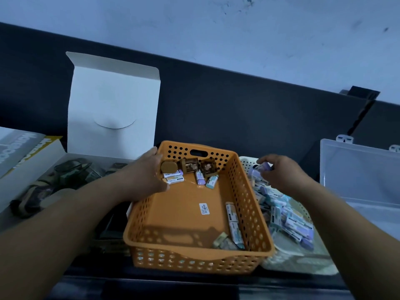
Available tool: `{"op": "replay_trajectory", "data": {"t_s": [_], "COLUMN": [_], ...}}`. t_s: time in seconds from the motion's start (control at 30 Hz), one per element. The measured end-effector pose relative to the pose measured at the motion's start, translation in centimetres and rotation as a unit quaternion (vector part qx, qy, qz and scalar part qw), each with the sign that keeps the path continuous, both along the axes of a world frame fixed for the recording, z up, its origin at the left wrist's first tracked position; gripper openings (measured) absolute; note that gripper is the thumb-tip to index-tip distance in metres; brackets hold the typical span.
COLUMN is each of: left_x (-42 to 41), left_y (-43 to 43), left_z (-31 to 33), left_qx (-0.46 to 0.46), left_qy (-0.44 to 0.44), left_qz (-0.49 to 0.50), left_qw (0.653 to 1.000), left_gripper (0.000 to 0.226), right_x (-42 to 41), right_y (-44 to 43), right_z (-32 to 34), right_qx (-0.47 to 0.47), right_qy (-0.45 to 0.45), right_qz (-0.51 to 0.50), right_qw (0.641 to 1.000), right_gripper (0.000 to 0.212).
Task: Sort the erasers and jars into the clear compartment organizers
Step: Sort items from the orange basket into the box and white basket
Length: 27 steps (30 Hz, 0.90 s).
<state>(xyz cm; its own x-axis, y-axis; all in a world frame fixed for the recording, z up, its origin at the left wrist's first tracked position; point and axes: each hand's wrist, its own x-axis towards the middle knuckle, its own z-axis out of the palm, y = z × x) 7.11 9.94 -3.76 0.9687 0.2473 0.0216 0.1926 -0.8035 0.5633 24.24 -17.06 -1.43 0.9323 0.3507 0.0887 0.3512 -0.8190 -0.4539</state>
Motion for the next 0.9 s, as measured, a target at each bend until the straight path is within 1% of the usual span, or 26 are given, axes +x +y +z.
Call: {"op": "replay_trajectory", "data": {"t_s": [0.07, 0.13, 0.2, 0.23, 0.27, 0.33, 0.4, 0.53, 0.6, 0.73, 0.83, 0.9], "left_x": [-0.1, -0.2, -0.2, -0.3, -0.3, -0.4, -0.5, -0.5, -0.4, -0.5, -0.7, -0.7], "left_y": [0.0, -0.1, -0.3, -0.3, -0.4, -0.5, -0.5, -0.3, -0.2, 0.0, -0.1, 0.0], "left_z": [0.1, 0.1, 0.2, 0.3, 0.3, 0.4, 0.5, 0.2, 0.0, -0.3, -0.1, -0.2], "left_qx": [-0.005, -0.003, -0.001, 0.002, 0.005, 0.009, 0.009, 0.010, 0.010, -0.010, -0.014, -0.018], "left_qy": [0.001, 0.007, 0.013, 0.011, 0.013, 0.012, 0.017, 0.021, 0.024, 0.025, 0.020, 0.016], "left_qz": [0.002, 0.008, 0.013, 0.012, 0.013, 0.016, 0.019, 0.021, 0.023, 0.021, 0.014, 0.010], "left_qw": [1.000, 1.000, 1.000, 1.000, 1.000, 1.000, 1.000, 1.000, 0.999, 0.999, 1.000, 1.000], "left_gripper": [0.057, 0.065, 0.071, 0.072, 0.072, 0.069, 0.070, 0.082, 0.087, 0.089, 0.080, 0.078], "right_x": [-0.3, -0.9, -1.9, -2.6, -3.2, -4.4, -5.0, -4.0, -3.4, -3.0, -3.2, -3.5], "right_y": [0.2, 1.0, 2.5, 3.4, 4.5, 6.9, 9.2, 12.6, 13.5, 13.9, 13.3, 12.6], "right_z": [0.3, 1.0, 1.7, 1.9, 2.1, 2.0, 1.5, -0.9, -1.9, -3.1, -3.8, -3.7], "right_qx": [-0.063, -0.116, -0.109, -0.096, -0.089, -0.104, -0.163, -0.330, -0.382, -0.401, -0.385, -0.362], "right_qy": [-0.003, -0.056, -0.110, -0.119, -0.117, -0.080, -0.036, 0.015, 0.018, 0.001, -0.006, 0.006], "right_qz": [0.003, 0.008, 0.048, 0.083, 0.124, 0.195, 0.239, 0.238, 0.239, 0.250, 0.273, 0.299], "right_qw": [0.998, 0.992, 0.987, 0.985, 0.981, 0.972, 0.956, 0.913, 0.893, 0.881, 0.881, 0.883], "right_gripper": [0.041, 0.049, 0.049, 0.047, 0.044, 0.041, 0.038, 0.032, 0.034, 0.050, 0.062, 0.060]}}
